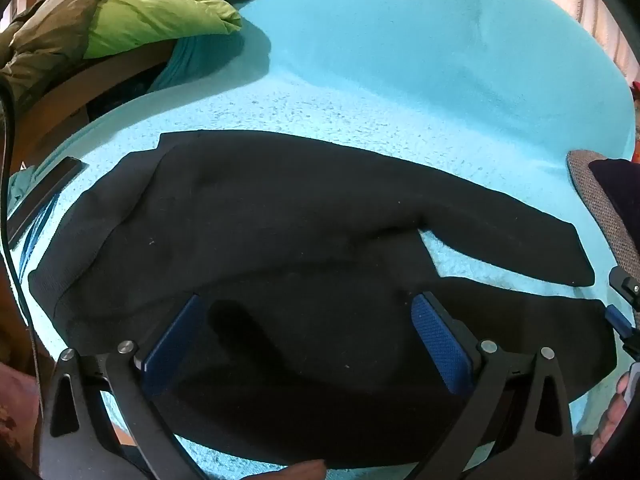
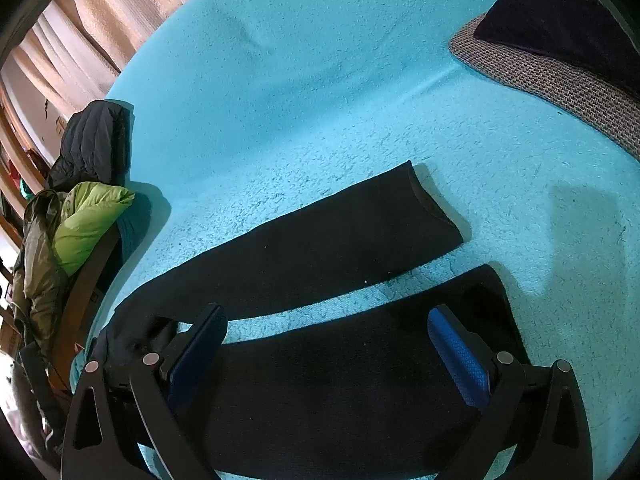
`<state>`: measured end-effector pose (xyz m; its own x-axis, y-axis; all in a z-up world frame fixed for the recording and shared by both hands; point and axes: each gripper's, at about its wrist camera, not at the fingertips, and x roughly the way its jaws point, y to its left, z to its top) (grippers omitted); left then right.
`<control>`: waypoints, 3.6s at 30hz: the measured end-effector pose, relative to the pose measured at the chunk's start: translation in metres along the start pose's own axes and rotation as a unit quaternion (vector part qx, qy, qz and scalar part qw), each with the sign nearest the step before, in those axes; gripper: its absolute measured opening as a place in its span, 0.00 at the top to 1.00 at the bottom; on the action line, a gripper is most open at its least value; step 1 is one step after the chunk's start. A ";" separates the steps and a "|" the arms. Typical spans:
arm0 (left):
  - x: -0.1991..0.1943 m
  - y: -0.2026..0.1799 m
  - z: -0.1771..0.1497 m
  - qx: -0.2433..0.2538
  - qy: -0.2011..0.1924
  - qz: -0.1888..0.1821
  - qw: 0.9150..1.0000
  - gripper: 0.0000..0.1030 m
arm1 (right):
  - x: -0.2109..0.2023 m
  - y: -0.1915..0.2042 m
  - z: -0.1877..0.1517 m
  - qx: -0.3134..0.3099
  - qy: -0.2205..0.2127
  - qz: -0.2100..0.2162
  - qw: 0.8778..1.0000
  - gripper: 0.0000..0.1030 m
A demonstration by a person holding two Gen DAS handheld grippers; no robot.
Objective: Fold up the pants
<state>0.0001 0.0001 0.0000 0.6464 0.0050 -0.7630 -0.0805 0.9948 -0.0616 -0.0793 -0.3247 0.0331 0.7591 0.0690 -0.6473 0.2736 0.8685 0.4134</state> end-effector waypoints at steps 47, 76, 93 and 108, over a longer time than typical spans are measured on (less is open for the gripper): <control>0.001 0.001 -0.002 -0.003 -0.003 -0.006 1.000 0.00 | 0.000 0.000 0.000 0.000 0.000 0.000 1.000 0.02; 0.001 -0.001 -0.003 0.001 0.002 -0.001 1.000 0.00 | -0.001 0.003 -0.002 -0.011 0.001 -0.010 1.000 0.02; 0.000 0.003 0.000 0.004 0.000 0.002 1.000 0.00 | 0.000 0.025 -0.010 -0.067 -0.012 -0.097 0.993 0.02; 0.002 -0.004 -0.005 0.014 0.002 0.010 1.000 0.00 | 0.000 0.036 -0.015 -0.104 -0.030 -0.203 0.973 0.02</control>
<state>-0.0021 -0.0044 -0.0042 0.6417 0.0240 -0.7666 -0.0718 0.9970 -0.0290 -0.0781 -0.2861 0.0386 0.6488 -0.3238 -0.6886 0.4376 0.8991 -0.0104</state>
